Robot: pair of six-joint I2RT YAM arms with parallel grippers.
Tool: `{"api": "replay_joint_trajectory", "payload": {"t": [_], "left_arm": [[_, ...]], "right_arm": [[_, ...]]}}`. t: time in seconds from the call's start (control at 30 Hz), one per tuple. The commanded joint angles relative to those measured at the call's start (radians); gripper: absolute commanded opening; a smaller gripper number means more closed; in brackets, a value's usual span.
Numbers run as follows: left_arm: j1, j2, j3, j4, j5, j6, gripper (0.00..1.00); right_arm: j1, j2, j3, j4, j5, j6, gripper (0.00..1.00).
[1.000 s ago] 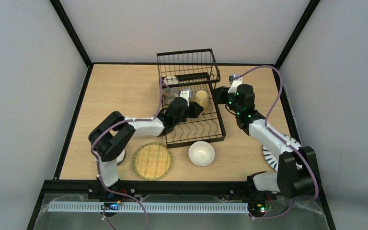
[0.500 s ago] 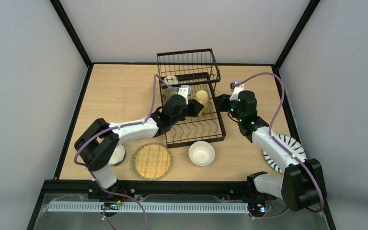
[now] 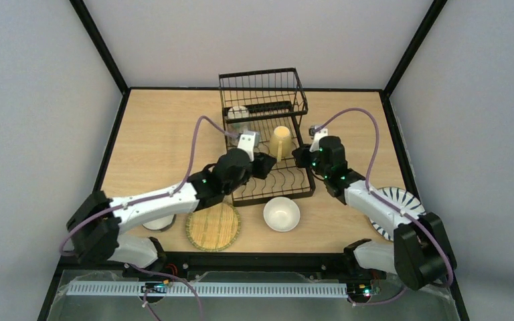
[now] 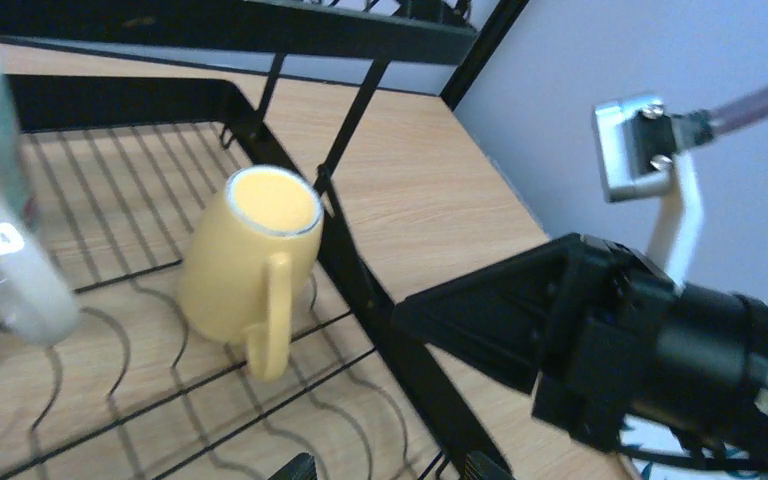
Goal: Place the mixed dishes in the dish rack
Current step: Place the upside down cup on the dish rack, then move the cup to the dish rack.
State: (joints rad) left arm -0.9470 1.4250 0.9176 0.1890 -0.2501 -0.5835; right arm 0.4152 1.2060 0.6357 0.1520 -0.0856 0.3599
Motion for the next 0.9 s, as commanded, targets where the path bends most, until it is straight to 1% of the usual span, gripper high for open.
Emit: {"api": "replay_joint_trajectory", "payload": {"t": [0.0, 0.07, 0.17, 0.37, 0.4, 0.57, 0.87], "left_arm": [[-0.021, -0.105, -0.095, -0.111, -0.107, 0.028, 0.84], [-0.024, -0.153, -0.137, -0.124, -0.126, 0.012, 0.84], [-0.032, -0.22, -0.18, -0.153, -0.166, -0.017, 0.84], [-0.037, -0.311, -0.217, -0.186, -0.204, -0.04, 0.84], [-0.038, -0.319, -0.219, -0.216, -0.203, -0.039, 0.84], [-0.038, -0.35, -0.241, -0.227, -0.204, -0.037, 0.84], [-0.038, -0.393, -0.275, -0.232, -0.215, -0.027, 0.84]], "right_arm": [[0.027, 0.079, -0.016, 0.042, 0.056, 0.012, 0.16], [0.052, 0.118, -0.003, 0.048, 0.072, 0.015, 0.08], [0.101, 0.187, 0.028, 0.056, 0.084, 0.026, 0.0], [0.151, 0.301, 0.09, 0.082, 0.126, 0.07, 0.0], [0.155, 0.313, 0.094, 0.088, 0.126, 0.076, 0.0], [0.173, 0.352, 0.098, 0.115, 0.143, 0.094, 0.0], [0.174, 0.402, 0.119, 0.125, 0.202, 0.077, 0.0]]}}
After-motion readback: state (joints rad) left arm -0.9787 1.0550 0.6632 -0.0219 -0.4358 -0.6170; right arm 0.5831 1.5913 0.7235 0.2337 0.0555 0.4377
